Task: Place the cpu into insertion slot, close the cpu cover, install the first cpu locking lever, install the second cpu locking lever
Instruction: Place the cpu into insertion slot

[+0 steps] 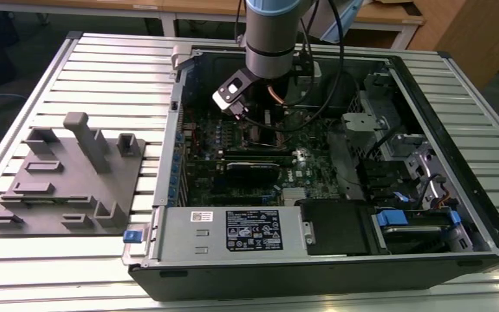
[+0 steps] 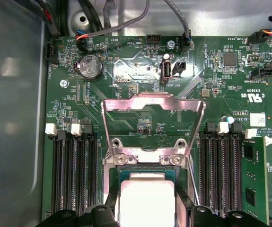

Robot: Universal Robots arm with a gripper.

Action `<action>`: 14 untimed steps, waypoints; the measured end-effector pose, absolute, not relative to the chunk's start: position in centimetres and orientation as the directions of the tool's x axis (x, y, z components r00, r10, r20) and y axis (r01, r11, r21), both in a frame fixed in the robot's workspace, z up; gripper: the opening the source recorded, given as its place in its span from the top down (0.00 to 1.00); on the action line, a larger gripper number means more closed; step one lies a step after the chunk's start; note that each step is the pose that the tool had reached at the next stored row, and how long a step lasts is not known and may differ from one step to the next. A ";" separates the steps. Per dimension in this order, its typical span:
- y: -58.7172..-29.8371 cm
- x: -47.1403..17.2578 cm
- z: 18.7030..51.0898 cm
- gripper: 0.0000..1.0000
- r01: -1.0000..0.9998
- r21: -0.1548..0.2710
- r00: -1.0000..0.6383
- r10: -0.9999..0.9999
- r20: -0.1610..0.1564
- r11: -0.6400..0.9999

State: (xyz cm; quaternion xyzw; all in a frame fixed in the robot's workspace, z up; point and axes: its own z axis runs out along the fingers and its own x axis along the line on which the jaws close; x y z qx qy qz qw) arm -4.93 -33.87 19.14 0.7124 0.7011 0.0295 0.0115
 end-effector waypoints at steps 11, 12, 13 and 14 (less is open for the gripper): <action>-33.9 -5.0 19.0 0.45 0.998 0.057 0.015 1.000 0.025 -0.017; -33.9 -5.0 19.0 0.45 0.998 0.057 0.015 1.000 0.025 -0.017; -33.9 -5.0 19.0 0.45 0.998 0.058 0.015 1.000 0.026 -0.017; -33.9 -5.0 18.9 0.45 0.998 0.058 0.015 1.000 0.026 -0.017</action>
